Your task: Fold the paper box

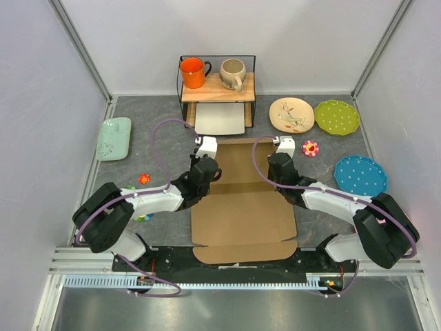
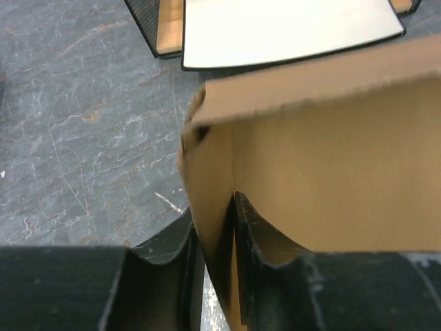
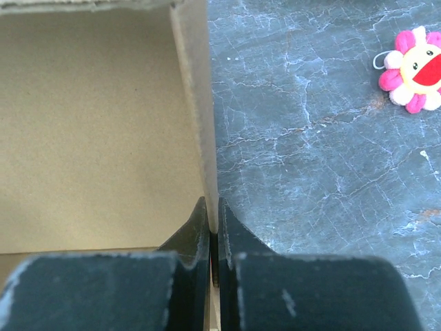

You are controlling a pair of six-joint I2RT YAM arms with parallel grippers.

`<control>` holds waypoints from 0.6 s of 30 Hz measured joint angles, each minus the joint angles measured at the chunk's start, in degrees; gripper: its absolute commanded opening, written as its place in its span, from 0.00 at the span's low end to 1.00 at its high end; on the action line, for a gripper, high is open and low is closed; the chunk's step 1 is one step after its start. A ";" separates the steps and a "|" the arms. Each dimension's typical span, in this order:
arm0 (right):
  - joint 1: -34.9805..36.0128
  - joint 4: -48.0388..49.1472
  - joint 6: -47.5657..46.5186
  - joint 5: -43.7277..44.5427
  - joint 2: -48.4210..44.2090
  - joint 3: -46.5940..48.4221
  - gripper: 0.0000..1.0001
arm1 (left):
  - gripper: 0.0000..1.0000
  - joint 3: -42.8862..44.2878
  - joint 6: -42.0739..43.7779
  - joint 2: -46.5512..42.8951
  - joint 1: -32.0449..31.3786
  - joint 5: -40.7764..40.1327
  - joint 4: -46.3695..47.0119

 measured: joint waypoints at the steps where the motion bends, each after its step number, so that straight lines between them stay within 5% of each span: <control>1: 0.02 0.13 0.00 0.04 -0.04 -0.11 0.00 | 0.36 0.00 -0.02 -0.02 0.00 0.15 -1.14; 6: -0.02 1.05 0.31 0.13 -0.24 -0.68 0.00 | 0.49 -0.35 -0.85 -0.02 -0.24 1.29 -4.35; 18: -0.02 3.13 0.50 -0.59 -1.14 -2.23 0.00 | 0.21 -1.18 -2.84 2.78 -0.24 2.03 -2.97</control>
